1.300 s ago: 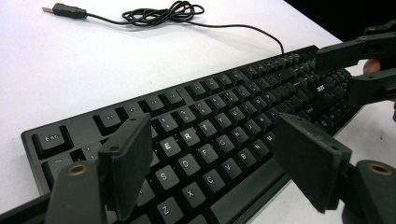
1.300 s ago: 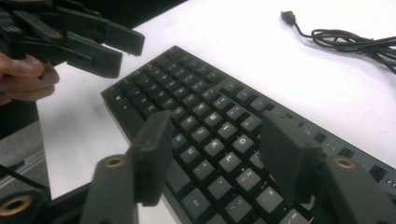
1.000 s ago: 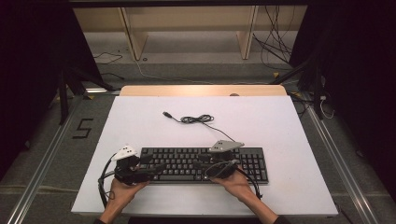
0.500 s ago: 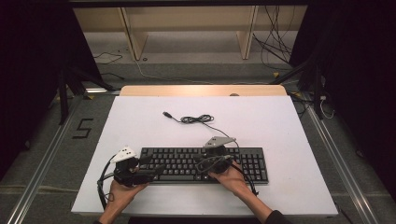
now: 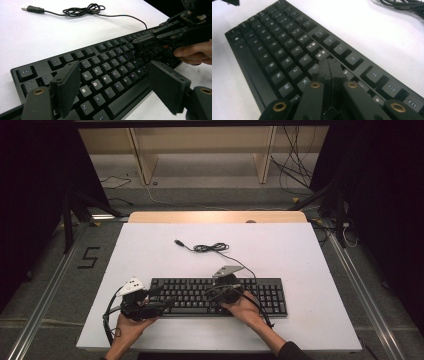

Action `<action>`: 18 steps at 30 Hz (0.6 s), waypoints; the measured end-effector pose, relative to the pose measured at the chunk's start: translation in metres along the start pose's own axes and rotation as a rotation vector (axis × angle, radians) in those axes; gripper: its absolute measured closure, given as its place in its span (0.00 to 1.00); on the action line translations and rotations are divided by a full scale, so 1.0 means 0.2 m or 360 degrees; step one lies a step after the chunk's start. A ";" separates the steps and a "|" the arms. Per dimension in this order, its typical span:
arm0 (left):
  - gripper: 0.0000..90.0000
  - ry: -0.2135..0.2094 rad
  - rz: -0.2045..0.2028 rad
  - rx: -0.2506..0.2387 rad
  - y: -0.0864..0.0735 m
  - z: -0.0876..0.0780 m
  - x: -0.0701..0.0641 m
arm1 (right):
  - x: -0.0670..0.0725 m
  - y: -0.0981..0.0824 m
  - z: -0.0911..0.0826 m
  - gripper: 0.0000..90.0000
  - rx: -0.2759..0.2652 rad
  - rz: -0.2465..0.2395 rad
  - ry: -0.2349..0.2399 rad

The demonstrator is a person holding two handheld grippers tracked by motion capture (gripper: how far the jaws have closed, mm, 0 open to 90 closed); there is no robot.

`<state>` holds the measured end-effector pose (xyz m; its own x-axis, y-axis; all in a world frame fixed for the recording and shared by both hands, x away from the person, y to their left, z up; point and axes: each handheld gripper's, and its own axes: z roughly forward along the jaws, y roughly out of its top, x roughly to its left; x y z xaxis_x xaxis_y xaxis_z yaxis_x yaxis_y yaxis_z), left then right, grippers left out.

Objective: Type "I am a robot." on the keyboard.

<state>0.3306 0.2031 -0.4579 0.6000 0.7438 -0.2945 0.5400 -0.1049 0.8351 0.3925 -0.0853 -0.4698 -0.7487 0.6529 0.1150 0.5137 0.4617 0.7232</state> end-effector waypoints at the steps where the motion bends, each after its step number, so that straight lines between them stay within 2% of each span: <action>1: 0.28 -0.0001 0.0002 0.0001 0.00 0.00 0.00 | 0.00 0.00 0.01 1.00 0.0004 0.0006 -0.0005; 8: 0.28 0.0002 0.0004 0.0001 0.00 0.00 0.00 | 0.00 0.00 0.03 1.00 0.0033 -0.0007 -0.0012; 10: 0.28 0.0004 0.0003 0.0001 0.00 0.00 0.00 | 0.00 0.00 0.04 1.00 0.0065 -0.0012 -0.0025; 16: 0.28 0.0008 0.0001 -0.0001 0.00 0.00 0.01 | 0.01 0.00 0.04 1.00 0.0056 -0.0021 -0.0038; 18: 0.28 0.0008 0.0001 -0.0001 0.00 0.00 0.01 | 0.00 0.00 0.04 1.00 0.0049 0.0007 -0.0028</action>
<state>0.3312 0.2042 -0.4583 0.5973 0.7472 -0.2914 0.5393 -0.1053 0.8355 0.3948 -0.0802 -0.4754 -0.7391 0.6652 0.1061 0.5299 0.4769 0.7013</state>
